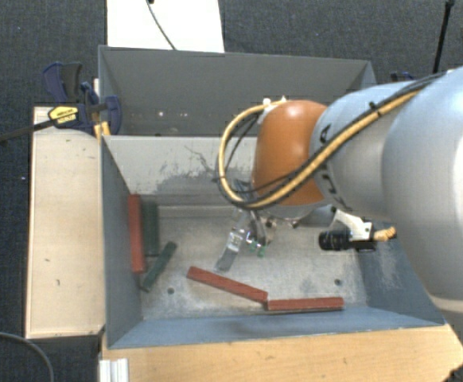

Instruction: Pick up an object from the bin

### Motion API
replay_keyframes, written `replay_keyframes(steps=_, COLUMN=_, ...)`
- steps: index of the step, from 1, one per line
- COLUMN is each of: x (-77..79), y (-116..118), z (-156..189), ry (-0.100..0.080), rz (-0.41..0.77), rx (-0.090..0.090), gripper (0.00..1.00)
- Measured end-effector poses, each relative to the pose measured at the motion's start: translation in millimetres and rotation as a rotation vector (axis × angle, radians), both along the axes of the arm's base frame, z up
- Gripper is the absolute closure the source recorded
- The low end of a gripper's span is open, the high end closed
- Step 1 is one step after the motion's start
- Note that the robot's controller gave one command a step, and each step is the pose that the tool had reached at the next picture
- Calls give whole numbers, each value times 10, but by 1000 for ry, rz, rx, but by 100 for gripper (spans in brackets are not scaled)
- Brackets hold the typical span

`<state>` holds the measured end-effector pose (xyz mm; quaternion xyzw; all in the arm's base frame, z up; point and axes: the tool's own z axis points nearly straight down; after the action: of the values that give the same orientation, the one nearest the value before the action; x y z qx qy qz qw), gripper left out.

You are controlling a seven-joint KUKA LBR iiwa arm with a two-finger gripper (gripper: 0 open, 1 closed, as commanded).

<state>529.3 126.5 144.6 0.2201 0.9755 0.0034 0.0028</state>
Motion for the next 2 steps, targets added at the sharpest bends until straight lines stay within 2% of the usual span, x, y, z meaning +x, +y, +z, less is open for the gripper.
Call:
replay_keyframes(steps=1, x=-568, y=66, z=-784, ry=15, rz=-57, rx=-6, gripper=0)
replay_keyframes(steps=2, x=-534, y=62, z=-746, ry=6, rz=-54, rx=-5, gripper=100)
